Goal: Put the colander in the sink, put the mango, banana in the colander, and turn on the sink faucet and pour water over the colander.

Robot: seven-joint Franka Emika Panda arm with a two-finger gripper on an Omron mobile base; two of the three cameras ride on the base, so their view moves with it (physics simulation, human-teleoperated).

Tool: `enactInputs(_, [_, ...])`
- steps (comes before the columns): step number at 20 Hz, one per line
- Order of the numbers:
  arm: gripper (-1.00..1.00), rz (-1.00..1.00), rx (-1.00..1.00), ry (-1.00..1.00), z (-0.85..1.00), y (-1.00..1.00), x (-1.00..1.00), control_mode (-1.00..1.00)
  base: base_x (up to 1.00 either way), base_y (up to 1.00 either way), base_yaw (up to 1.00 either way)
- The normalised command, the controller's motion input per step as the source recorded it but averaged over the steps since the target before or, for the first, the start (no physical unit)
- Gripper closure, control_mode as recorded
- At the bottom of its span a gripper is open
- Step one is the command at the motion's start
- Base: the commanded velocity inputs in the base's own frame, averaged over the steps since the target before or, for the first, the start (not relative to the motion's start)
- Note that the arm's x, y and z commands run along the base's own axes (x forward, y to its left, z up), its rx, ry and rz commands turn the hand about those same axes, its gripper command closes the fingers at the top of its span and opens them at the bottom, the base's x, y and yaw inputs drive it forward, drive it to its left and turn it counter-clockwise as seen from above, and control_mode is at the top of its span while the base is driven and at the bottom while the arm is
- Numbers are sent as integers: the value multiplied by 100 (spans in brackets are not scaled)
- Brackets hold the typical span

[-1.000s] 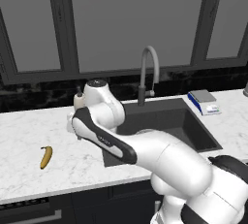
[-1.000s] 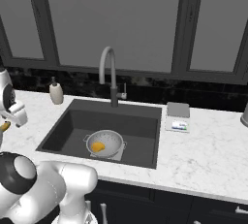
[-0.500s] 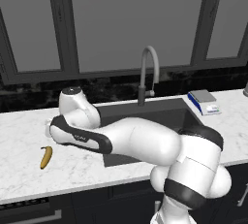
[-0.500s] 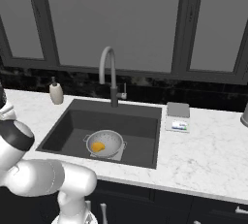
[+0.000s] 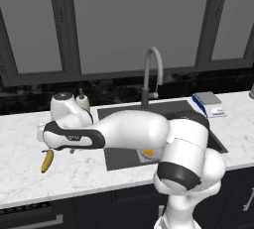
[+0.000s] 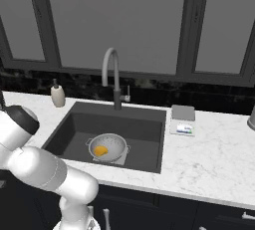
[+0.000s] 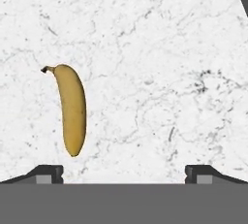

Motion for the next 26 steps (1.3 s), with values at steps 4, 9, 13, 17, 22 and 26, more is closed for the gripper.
enactInputs(4, [-100,0,0,0,-27,16,2,-100,0,0,0])
enactInputs(9, [-100,0,0,0,-25,17,13,-100,0,0,0])
enactInputs(13, [-100,0,0,0,-27,15,15,-100,0,0,0])
enactInputs(17, [-100,0,0,0,-28,17,24,-100,0,0,0])
enactInputs(22, [-100,0,0,3,-22,24,28,-100,0,0,0])
enactInputs(26, [-100,0,0,5,-22,23,22,-100,0,0,0])
